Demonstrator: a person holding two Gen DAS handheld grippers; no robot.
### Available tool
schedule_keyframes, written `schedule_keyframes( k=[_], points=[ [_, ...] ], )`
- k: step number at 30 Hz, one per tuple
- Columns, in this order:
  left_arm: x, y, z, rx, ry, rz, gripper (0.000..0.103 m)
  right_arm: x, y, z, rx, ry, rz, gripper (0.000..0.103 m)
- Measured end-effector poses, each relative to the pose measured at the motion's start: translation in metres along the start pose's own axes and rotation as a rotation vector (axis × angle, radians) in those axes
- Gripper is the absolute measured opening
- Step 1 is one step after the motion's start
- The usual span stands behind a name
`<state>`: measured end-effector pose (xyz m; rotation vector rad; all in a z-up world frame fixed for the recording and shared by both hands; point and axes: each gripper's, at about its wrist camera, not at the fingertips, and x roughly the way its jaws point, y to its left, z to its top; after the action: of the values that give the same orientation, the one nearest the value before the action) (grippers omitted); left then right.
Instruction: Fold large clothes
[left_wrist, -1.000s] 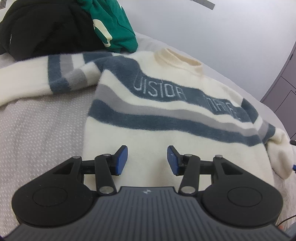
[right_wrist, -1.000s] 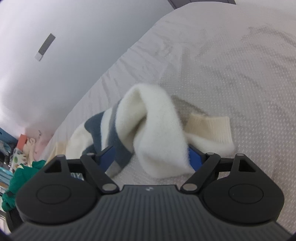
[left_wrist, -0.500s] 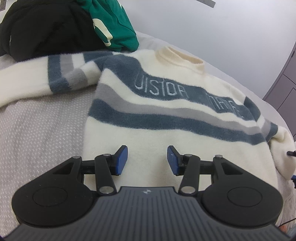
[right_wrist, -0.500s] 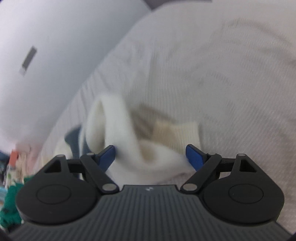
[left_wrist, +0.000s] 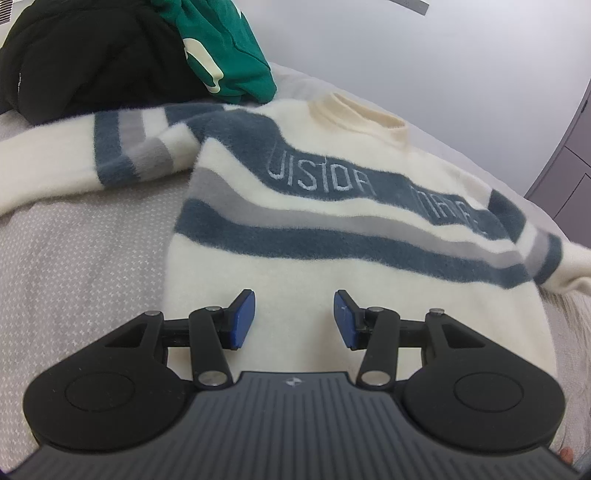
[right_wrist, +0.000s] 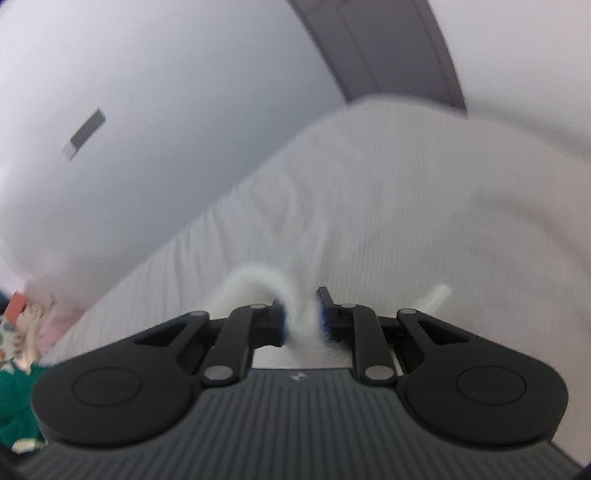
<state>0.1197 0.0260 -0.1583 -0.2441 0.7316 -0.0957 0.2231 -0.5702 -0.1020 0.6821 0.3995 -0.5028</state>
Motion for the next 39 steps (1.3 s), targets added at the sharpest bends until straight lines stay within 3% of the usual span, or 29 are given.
schedule_keyframes(
  k=[4,8,11,13,19,23,29,33,39],
  points=[
    [0.0,0.001,0.0,-0.012,-0.004,-0.001,0.053,0.04,-0.002,0.035,-0.033,0.039,-0.028,0.019],
    [0.001,0.001,0.001,-0.017,-0.006,0.005,0.053,0.078,-0.011,0.04,-0.014,0.123,-0.081,0.023],
    [0.003,0.0,0.002,-0.011,-0.006,0.01,0.053,0.085,-0.021,0.035,-0.002,0.13,-0.089,0.044],
    [0.004,-0.001,0.002,-0.01,-0.006,0.012,0.053,0.082,-0.028,0.029,0.018,0.113,-0.073,0.066],
    [0.001,0.001,0.002,-0.015,-0.012,0.01,0.053,0.033,-0.043,0.016,0.091,-0.057,0.049,0.085],
    [-0.002,0.002,0.002,-0.025,-0.019,0.015,0.053,0.017,-0.043,-0.014,0.111,0.004,0.155,0.084],
    [-0.005,0.002,0.002,-0.034,-0.026,0.024,0.053,0.05,-0.05,-0.064,0.238,0.134,0.193,0.085],
    [-0.002,0.005,0.002,-0.043,-0.025,0.03,0.053,0.075,-0.062,-0.075,0.353,0.087,0.232,0.085],
    [0.004,0.006,0.004,-0.041,-0.02,0.045,0.053,0.106,-0.087,-0.062,0.52,-0.082,0.247,0.085]
  ],
)
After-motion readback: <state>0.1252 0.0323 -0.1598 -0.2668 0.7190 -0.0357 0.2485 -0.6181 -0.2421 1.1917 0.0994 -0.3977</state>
